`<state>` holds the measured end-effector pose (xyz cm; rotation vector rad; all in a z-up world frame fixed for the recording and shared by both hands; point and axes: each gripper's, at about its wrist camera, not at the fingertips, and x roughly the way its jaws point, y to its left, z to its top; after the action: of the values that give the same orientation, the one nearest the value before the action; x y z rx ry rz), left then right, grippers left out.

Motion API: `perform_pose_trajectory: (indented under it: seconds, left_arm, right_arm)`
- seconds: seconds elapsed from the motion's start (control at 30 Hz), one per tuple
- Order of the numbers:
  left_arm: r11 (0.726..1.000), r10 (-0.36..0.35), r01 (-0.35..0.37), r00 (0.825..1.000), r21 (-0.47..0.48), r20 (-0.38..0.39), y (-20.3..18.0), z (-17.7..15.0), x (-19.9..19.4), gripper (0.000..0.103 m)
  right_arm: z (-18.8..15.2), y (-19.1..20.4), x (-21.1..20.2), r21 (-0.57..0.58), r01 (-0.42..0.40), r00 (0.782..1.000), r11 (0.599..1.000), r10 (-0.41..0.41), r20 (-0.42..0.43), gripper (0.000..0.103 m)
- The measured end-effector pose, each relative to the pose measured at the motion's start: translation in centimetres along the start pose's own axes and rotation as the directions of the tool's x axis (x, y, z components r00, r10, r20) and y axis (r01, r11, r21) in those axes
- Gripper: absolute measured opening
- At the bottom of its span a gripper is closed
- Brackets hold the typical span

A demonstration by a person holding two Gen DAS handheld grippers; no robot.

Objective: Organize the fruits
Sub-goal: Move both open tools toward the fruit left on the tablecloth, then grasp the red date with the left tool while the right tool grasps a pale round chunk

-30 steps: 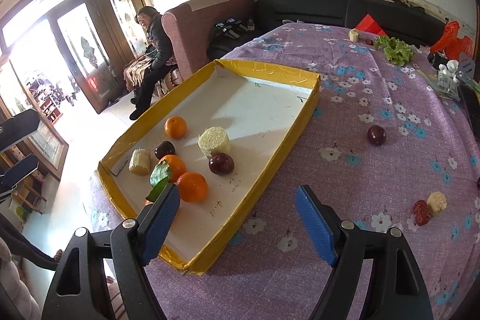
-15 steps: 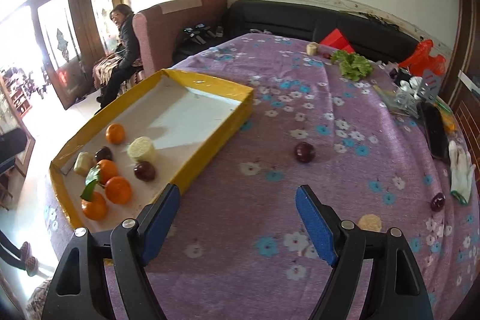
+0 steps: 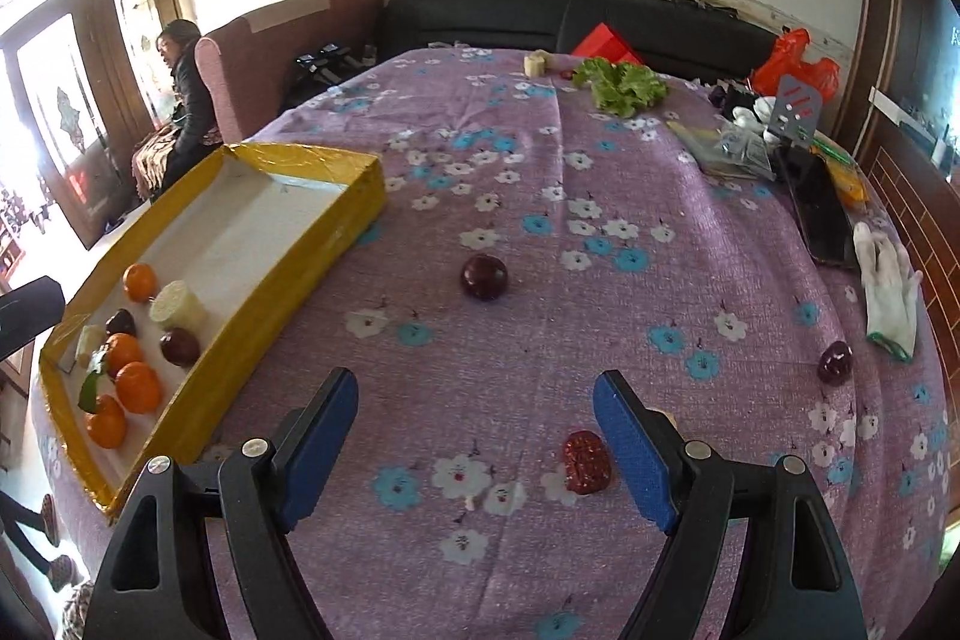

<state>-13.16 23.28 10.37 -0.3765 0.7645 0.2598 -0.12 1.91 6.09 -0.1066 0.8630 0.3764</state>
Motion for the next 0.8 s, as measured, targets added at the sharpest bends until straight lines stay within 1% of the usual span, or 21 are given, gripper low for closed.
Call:
perform_pose_trajectory:
  seconds: [0.1,0.17,0.27,0.33,0.4,0.43,0.5,0.57,0.6,0.63,0.67,0.7,0.73,0.8]
  left_arm:
    - [1.000,-0.025,0.025,1.000,-0.001,-0.013,0.4,0.1,0.5,0.094]
    - [0.999,-0.042,0.042,0.999,-0.008,-0.019,0.6,0.2,0.9,0.094]
    - [0.997,-0.083,0.083,0.996,-0.012,-0.030,0.5,0.1,1.9,0.094]
    - [0.994,-0.108,0.108,0.993,-0.010,-0.050,-0.1,-0.3,3.1,0.094]
    - [0.992,-0.126,0.126,0.988,-0.009,-0.085,-0.8,-0.4,4.2,0.094]
    - [0.991,-0.137,0.137,0.985,-0.008,-0.104,-1.2,-0.3,4.6,0.094]
    - [0.984,-0.176,0.176,0.977,-0.006,-0.117,-1.9,-0.1,4.8,0.094]
    - [0.981,-0.193,0.194,0.975,0.006,-0.109,-2.5,-0.2,4.5,0.091]
    - [0.980,-0.195,0.198,0.975,0.023,-0.106,-3.0,-0.3,4.4,0.087]
    - [0.978,-0.199,0.204,0.974,0.040,-0.105,-3.4,-0.4,4.3,0.077]
    - [0.975,-0.205,0.213,0.973,0.061,-0.108,-3.9,-0.6,4.2,0.071]
    - [0.972,-0.212,0.222,0.970,0.080,-0.116,-4.5,-0.8,4.2,0.060]
    - [0.970,-0.212,0.225,0.969,0.094,-0.125,-5.0,-1.0,4.3,0.051]
    - [0.964,-0.213,0.231,0.967,0.131,-0.141,-6.3,-1.5,4.6,0.049]
  right_arm:
    - [0.2,-2.1,-0.5,0.054,-0.002,1.000,0.999,0.002,0.006,0.085]
    - [0.4,-4.5,-1.9,0.103,0.001,0.999,0.995,-0.004,0.032,0.085]
    - [0.2,-9.3,-4.1,0.188,0.033,0.997,0.982,-0.046,0.062,0.085]
    - [-0.4,-12.5,-4.9,0.250,0.053,0.996,0.967,-0.069,0.056,0.084]
    - [-0.9,-14.6,-5.0,0.279,0.084,0.994,0.957,-0.099,0.041,0.078]
    - [-1.0,-15.2,-4.8,0.292,0.095,0.994,0.952,-0.109,0.032,0.077]
    - [-1.0,-16.3,-4.0,0.325,0.065,0.997,0.943,-0.075,0.016,0.075]
    - [-0.8,-16.2,-2.7,0.336,0.006,1.000,0.942,-0.012,0.015,0.075]
    - [-0.8,-15.9,-2.0,0.329,-0.015,1.000,0.944,0.012,0.010,0.075]
    - [-0.8,-15.6,-1.3,0.321,-0.041,0.999,0.946,0.043,0.002,0.075]
    - [-0.8,-14.9,-0.2,0.305,-0.081,0.996,0.949,0.089,-0.011,0.073]
    - [-0.8,-14.2,0.5,0.287,-0.106,0.993,0.952,0.117,-0.021,0.069]
    - [-0.9,-13.4,1.2,0.256,-0.131,0.989,0.958,0.144,-0.033,0.066]
    - [-1.3,-12.4,2.1,0.210,-0.150,0.985,0.966,0.164,-0.051,0.056]
